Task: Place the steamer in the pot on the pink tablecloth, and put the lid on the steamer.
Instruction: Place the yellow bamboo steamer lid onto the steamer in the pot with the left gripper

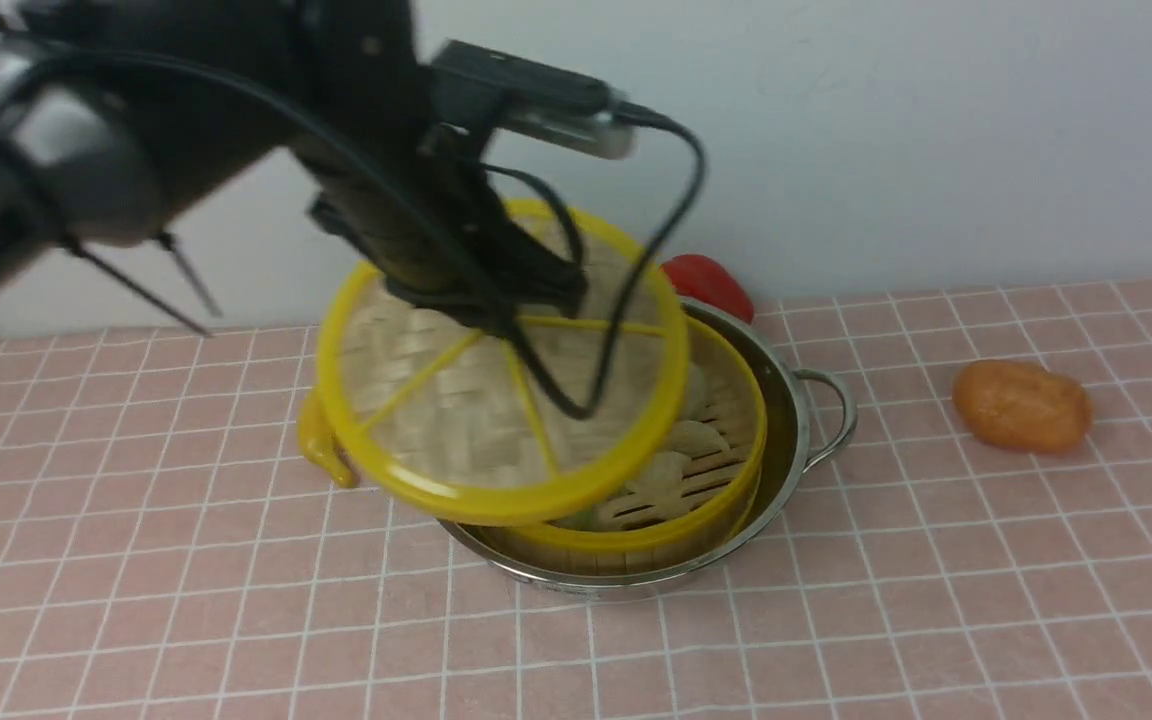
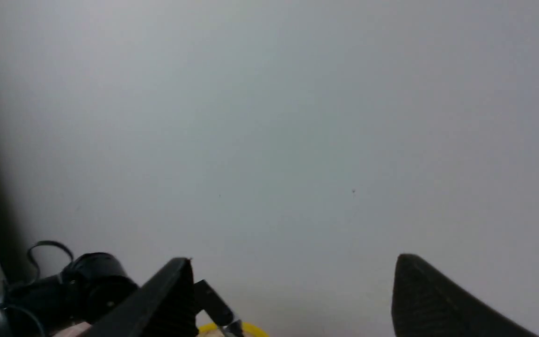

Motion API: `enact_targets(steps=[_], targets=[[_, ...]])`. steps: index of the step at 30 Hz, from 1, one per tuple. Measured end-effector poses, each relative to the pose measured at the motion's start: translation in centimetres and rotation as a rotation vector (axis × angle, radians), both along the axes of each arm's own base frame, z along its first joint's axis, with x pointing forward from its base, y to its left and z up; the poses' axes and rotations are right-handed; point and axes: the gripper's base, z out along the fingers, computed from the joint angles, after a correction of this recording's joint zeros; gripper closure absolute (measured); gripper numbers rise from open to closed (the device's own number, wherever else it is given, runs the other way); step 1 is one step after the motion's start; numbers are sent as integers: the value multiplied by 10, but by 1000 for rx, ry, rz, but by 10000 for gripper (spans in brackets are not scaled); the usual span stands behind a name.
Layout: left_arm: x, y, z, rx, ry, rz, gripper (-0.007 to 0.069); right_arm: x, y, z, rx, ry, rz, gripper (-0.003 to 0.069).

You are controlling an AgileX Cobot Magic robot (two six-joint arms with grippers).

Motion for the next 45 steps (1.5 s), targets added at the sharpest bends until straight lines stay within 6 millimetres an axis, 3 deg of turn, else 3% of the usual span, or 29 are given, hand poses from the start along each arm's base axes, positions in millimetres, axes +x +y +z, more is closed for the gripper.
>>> enact_targets(steps=[5,9,31,45], targets=[[14,-33,-15,17,33,-41,508,15,9,-13,-26,71,15,116],[25,-40,-26,34,54,-38,508,22,14,-21,-41,110,22,116],[45,-49,-67,81,57,-27,508,25,17,-25,-39,130,41,115],[47,-49,-72,89,58,0,508,25,17,-25,-39,130,41,114]])
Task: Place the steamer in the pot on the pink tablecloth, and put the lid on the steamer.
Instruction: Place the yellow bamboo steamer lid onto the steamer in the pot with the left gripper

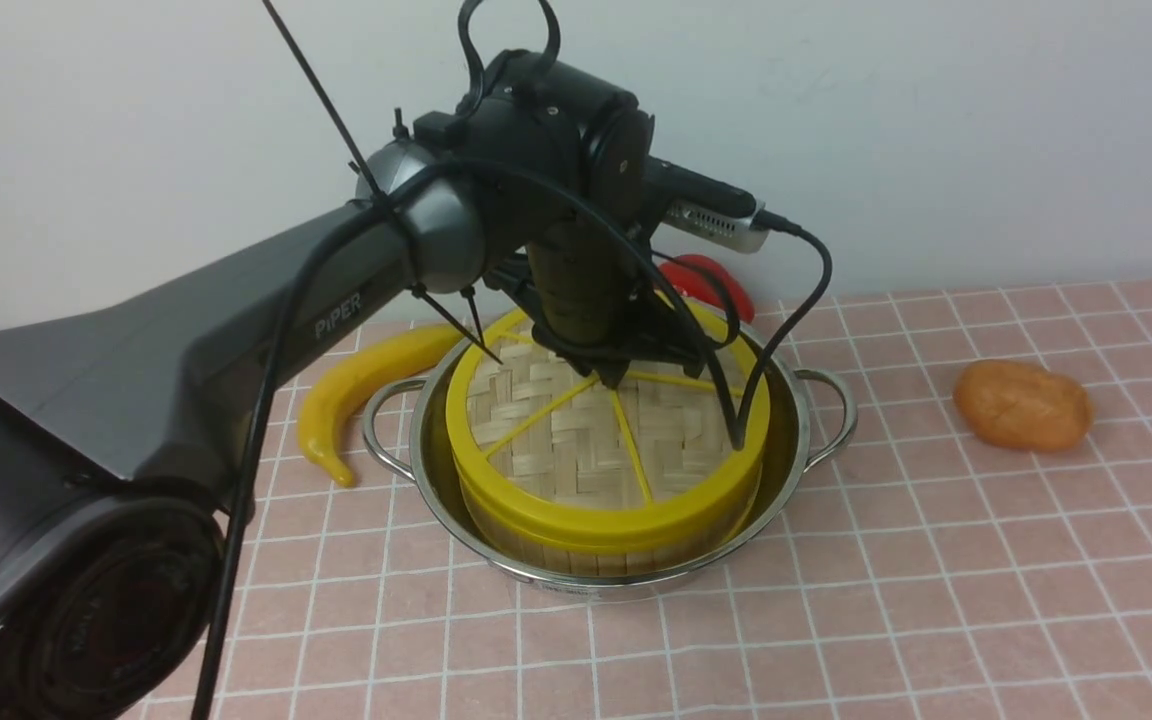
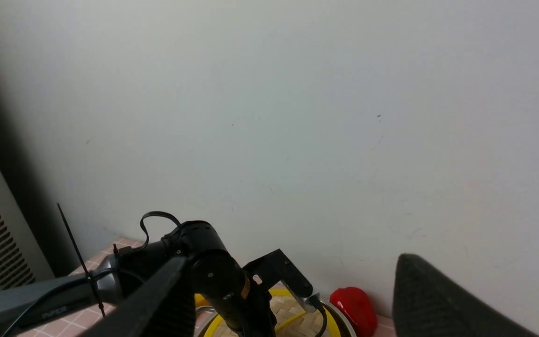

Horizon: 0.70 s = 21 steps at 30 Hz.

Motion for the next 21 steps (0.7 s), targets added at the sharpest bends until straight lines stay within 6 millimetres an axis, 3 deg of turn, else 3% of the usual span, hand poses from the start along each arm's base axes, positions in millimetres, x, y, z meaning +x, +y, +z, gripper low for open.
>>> enact_targets(steps=[17,21], targets=[[1,0,-3,5,2,3,506,0,0,0,0,0,0,114],[1,0,-2,7,-3,-2,448,0,0,0,0,0,0,114]])
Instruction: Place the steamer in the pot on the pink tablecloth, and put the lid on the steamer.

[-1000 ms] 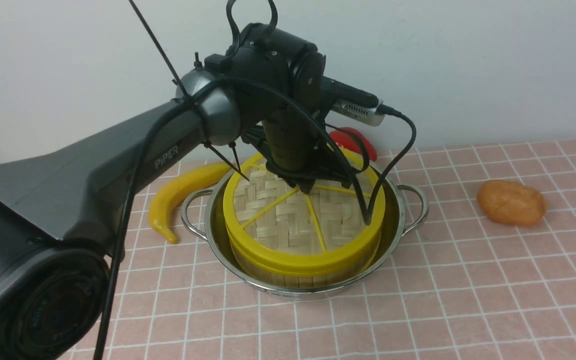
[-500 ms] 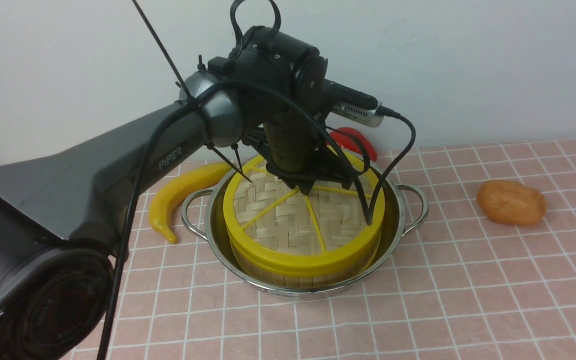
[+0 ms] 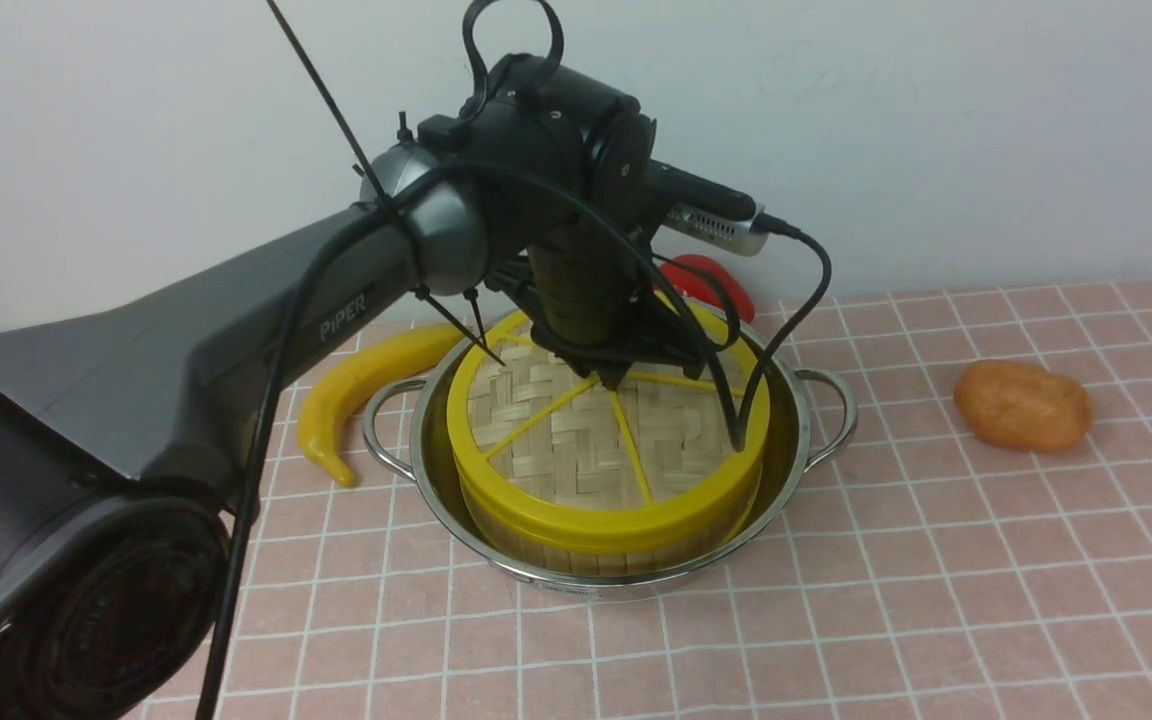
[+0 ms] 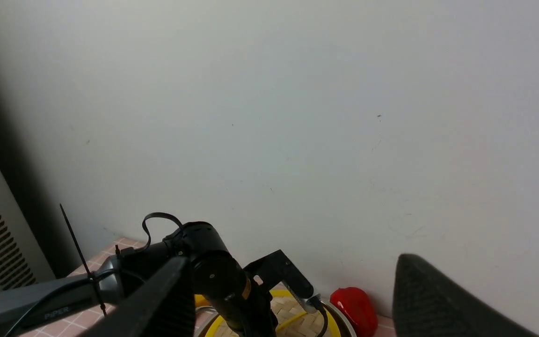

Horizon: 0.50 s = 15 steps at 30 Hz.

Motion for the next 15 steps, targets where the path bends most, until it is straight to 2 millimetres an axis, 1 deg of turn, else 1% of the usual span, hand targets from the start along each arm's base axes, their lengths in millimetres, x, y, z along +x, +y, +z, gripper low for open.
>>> enact_targets(steps=[2,3,4,5,6,7,8,9,10,11,12,13,14,15], targets=[[2,0,1,5,-21,-11,326,0,0,0,0,0,0,114],[2,0,1,8,-23,-13,326,0,0,0,0,0,0,114],[2,1,2,23,-29,-20,256,0,0,0,0,0,0,114],[3,2,5,38,-31,-21,206,0,0,0,0,0,0,114],[3,4,9,52,-32,-20,158,0,0,0,0,0,0,114],[3,4,11,55,-32,-17,131,0,0,0,0,0,0,114],[1,7,26,64,-45,-10,71,0,0,0,0,0,0,114],[0,8,37,55,-64,-6,35,0,0,0,0,0,0,114],[-1,8,53,33,-99,-3,5,0,0,0,0,0,0,114],[-3,10,75,0,-152,-1,-17,0,0,0,-1,0,0,114],[-4,10,77,-2,-156,0,-21,0,0,0,-1,0,0,114],[-11,15,111,-51,-231,3,-37,0,-1,0,-14,-8,-4,115],[-14,17,123,-69,-258,4,-37,-1,-1,0,-14,-10,-3,115],[-25,23,151,-106,-317,2,-31,-3,-3,0,-24,-21,-14,123]])
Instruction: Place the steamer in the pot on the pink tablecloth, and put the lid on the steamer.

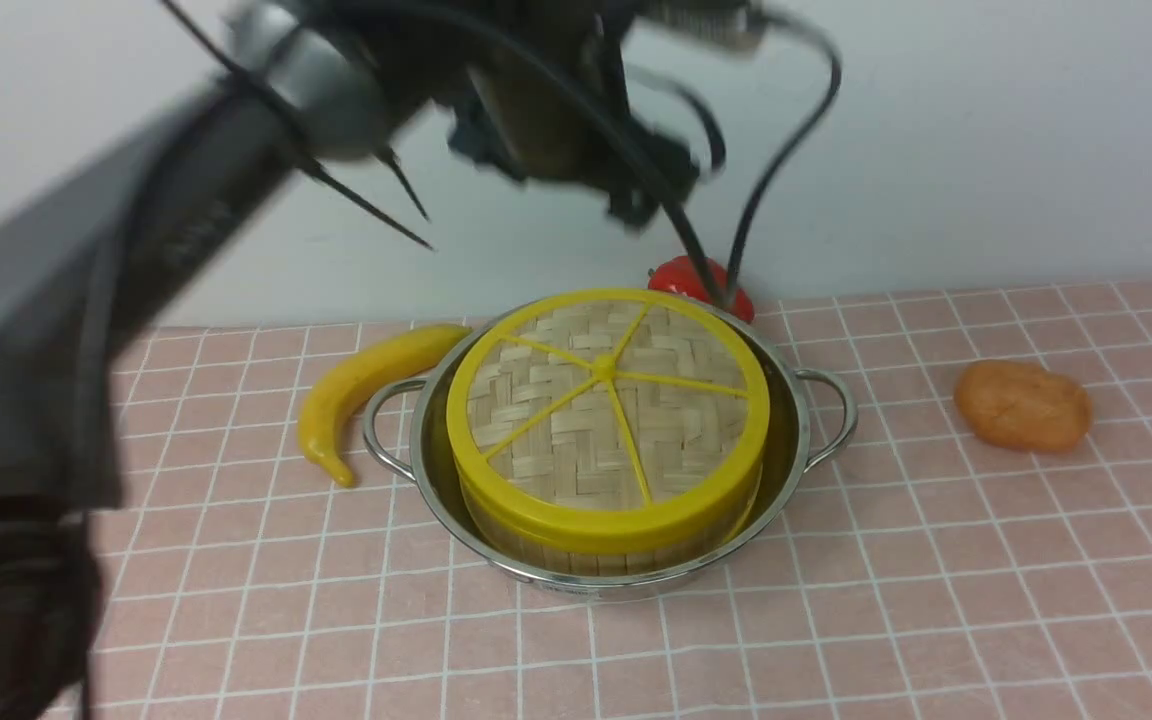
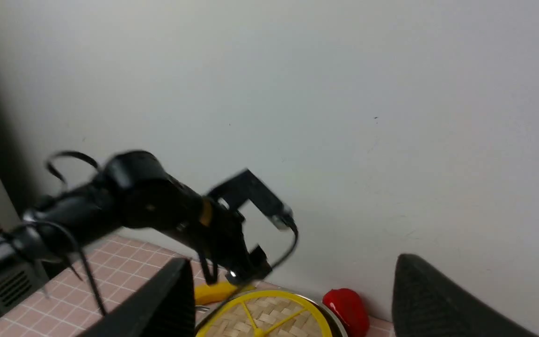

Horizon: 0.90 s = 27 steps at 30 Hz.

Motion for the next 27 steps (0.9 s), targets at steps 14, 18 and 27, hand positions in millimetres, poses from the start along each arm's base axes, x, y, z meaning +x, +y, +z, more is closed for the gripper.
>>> enact_targets(steps=[14,18,27], targets=[[-182,95,183,-378,-363,-163,624,-72,-59,-118,-120,-19,-208,566],[-214,113,173,-364,-339,-188,648,-81,-64,-161,-75,3,-218,668],[-263,143,61,-263,-135,-180,648,-74,-57,-222,-2,84,-205,670]])
